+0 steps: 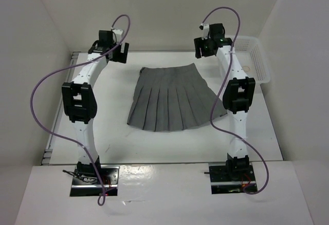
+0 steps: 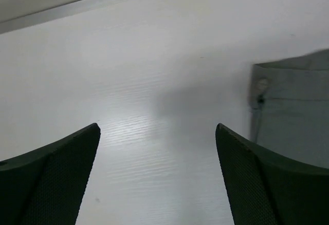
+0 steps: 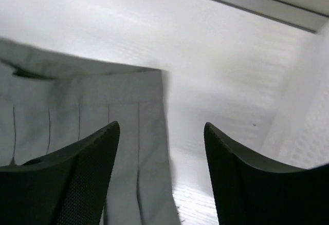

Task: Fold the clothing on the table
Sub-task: Flatten the skirt out

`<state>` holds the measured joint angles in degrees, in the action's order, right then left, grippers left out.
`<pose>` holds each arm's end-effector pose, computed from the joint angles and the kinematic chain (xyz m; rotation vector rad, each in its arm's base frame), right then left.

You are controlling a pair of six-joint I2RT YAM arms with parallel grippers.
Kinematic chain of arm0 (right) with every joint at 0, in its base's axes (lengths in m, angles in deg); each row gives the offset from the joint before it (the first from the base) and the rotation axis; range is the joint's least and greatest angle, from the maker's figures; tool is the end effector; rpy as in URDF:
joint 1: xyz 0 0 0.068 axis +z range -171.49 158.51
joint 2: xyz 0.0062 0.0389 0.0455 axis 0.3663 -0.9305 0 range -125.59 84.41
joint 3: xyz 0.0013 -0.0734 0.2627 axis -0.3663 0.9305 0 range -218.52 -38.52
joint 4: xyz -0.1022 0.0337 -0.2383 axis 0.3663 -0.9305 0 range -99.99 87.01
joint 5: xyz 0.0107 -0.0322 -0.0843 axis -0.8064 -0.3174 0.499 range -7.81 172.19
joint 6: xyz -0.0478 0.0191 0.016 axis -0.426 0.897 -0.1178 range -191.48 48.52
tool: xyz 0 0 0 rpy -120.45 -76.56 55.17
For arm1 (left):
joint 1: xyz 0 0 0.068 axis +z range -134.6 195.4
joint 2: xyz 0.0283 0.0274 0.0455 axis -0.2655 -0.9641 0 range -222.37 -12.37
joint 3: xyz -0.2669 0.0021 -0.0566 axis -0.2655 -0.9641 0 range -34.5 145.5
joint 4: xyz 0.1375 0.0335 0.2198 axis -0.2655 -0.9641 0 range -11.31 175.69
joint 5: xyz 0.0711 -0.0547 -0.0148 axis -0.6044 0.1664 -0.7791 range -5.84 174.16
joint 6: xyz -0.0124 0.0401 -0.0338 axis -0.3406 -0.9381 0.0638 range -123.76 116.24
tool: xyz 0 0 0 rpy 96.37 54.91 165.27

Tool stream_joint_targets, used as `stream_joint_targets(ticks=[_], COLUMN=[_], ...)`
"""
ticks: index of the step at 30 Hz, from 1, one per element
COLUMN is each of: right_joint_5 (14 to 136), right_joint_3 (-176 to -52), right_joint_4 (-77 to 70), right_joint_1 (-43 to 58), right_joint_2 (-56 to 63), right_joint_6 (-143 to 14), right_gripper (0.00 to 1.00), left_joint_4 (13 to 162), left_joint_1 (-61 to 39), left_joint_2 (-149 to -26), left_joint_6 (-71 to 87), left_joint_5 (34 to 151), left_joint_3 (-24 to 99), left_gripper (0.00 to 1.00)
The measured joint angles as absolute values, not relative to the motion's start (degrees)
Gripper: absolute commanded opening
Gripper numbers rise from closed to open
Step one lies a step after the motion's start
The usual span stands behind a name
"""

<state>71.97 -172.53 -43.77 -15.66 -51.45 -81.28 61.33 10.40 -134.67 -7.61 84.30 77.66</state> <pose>0.5331 0.0608 0.2756 -0.4029 2.2708 0.1707 0.5011 -0.0438 0.2906 0.1691 2.1664 -0.0140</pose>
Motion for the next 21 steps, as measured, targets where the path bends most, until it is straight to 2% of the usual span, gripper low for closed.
stream_joint_targets(ticks=[4, 9, 16, 17, 21], right_joint_5=[79.20, 80.32, 75.92, 74.66, 70.92], right_joint_3=[-174.19, -169.21, -152.38, -150.65, -147.64], right_joint_4=[-43.59, -43.72, -44.73, -45.06, -47.26], right_joint_1=[-14.42, -11.90, -0.25, 1.12, 3.27], right_joint_2=[-51.40, -47.08, -35.27, -34.31, -33.35], right_joint_6=[-77.68, -79.05, -84.85, -85.26, -87.08], right_gripper=[0.76, 0.80, 0.87, 0.92, 0.98], left_joint_4=[61.84, 60.64, 55.80, 54.97, 52.29], left_joint_1=[13.51, 13.88, 19.34, 21.24, 27.06], left_joint_2=[-134.28, -128.40, -110.26, -107.31, -98.34], left_joint_6=[-5.04, -3.46, -3.46, -3.57, -4.10], left_joint_5=[80.91, 80.21, 84.65, 85.20, 86.92], left_joint_3=[77.00, 69.68, 56.98, 55.32, 49.18], left_gripper=[1.00, 1.00, 1.00, 1.00, 1.00])
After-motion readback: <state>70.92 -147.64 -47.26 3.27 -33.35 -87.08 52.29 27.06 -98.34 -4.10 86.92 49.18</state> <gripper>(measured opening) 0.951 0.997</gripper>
